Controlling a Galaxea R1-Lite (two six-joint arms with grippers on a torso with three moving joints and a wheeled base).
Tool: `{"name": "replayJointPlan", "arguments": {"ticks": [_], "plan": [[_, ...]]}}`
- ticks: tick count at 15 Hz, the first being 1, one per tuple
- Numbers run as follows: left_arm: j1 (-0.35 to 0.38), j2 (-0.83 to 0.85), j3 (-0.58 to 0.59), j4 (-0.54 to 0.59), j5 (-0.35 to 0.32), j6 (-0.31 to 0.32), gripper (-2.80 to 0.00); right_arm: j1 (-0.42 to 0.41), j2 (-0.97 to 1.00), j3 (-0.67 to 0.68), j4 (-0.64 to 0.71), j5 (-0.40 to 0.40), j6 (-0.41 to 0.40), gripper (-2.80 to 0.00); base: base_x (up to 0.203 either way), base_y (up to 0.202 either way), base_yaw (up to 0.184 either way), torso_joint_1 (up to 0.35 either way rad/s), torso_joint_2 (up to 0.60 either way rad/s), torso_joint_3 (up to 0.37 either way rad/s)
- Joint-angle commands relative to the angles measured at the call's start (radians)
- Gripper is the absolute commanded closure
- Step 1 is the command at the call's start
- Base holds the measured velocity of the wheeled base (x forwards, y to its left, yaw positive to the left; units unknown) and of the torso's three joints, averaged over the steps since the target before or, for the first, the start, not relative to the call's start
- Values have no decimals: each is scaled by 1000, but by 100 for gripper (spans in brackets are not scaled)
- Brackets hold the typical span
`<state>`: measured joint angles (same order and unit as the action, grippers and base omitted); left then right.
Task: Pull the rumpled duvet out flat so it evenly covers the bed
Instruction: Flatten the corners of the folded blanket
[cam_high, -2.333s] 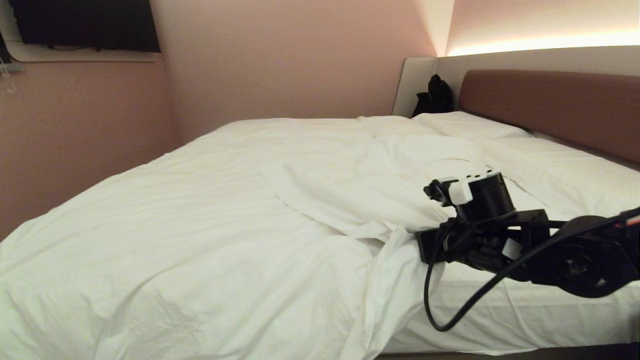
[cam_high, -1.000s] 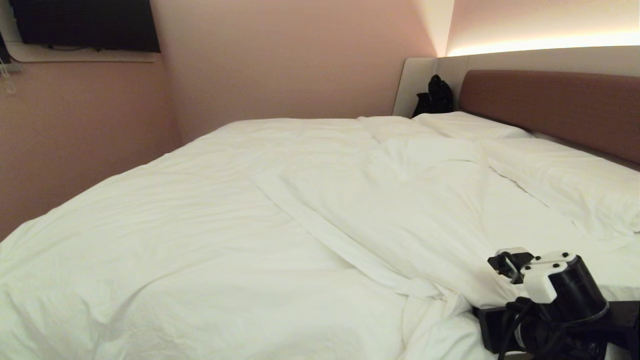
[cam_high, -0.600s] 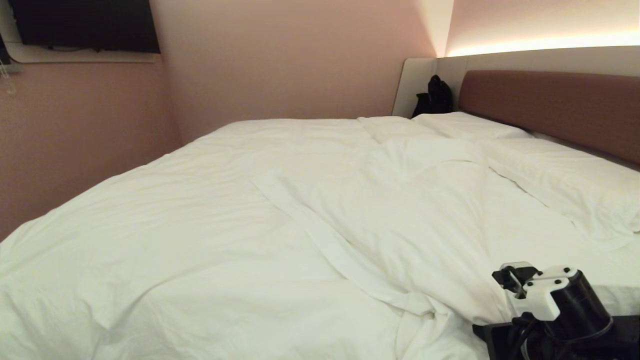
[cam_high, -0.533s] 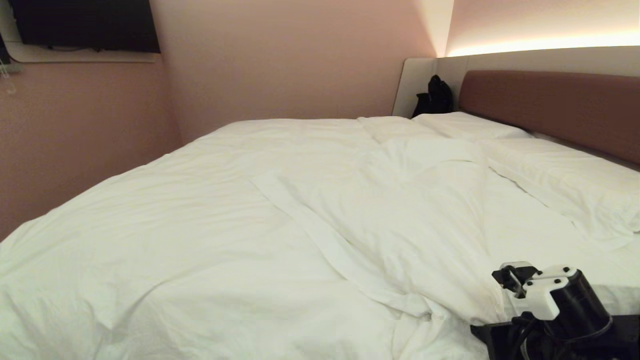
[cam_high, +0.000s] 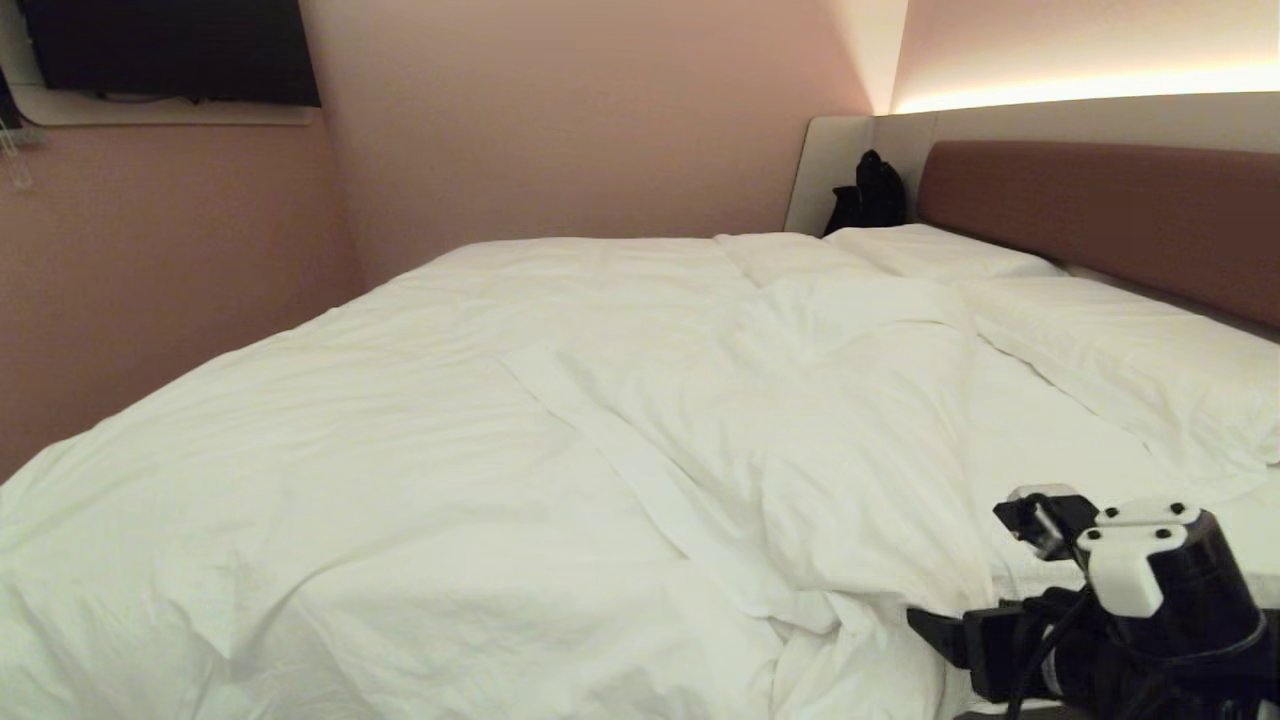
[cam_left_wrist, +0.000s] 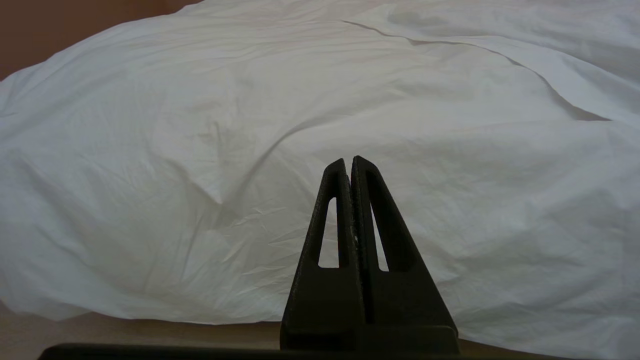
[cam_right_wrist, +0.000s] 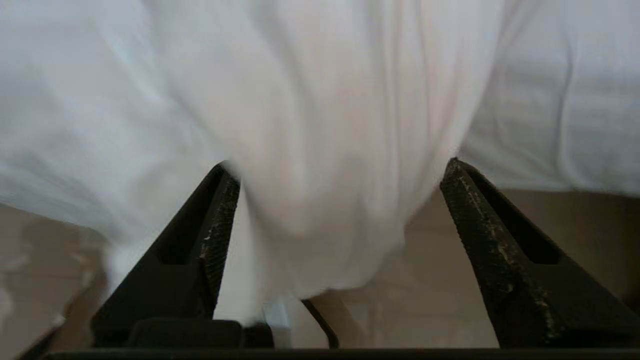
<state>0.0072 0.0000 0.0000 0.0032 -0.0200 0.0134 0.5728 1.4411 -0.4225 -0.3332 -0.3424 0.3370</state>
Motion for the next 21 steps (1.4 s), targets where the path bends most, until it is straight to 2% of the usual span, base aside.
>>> {"name": "replayJointPlan", "arguments": {"ticks": [1,4,7,8,10,14,21], "plan": [[0,0,0,0,0,0,0,28,-111,-96,73,-3,-19,-280,0,0,0,0,0,0],[0,0,0,0,0,0,0,41,-165,-238,170,3,-44,-280,0,0,0,0,0,0],[0,0,0,0,0,0,0,42,-174,-364,206,5,-110,-280,0,0,0,0,0,0],[0,0,0,0,0,0,0,42,-161,-405,208,6,-141,0,0,0,0,0,0,0],[0,1,0,0,0,0,0,42,-89,-489,208,6,-174,0,0,0,0,0,0,0],[0,0,0,0,0,0,0,42,99,-650,206,7,-191,0,0,0,0,0,0,0],[0,1,0,0,0,0,0,42,493,-1029,209,-4,-292,0,0,0,0,0,0,0]]}}
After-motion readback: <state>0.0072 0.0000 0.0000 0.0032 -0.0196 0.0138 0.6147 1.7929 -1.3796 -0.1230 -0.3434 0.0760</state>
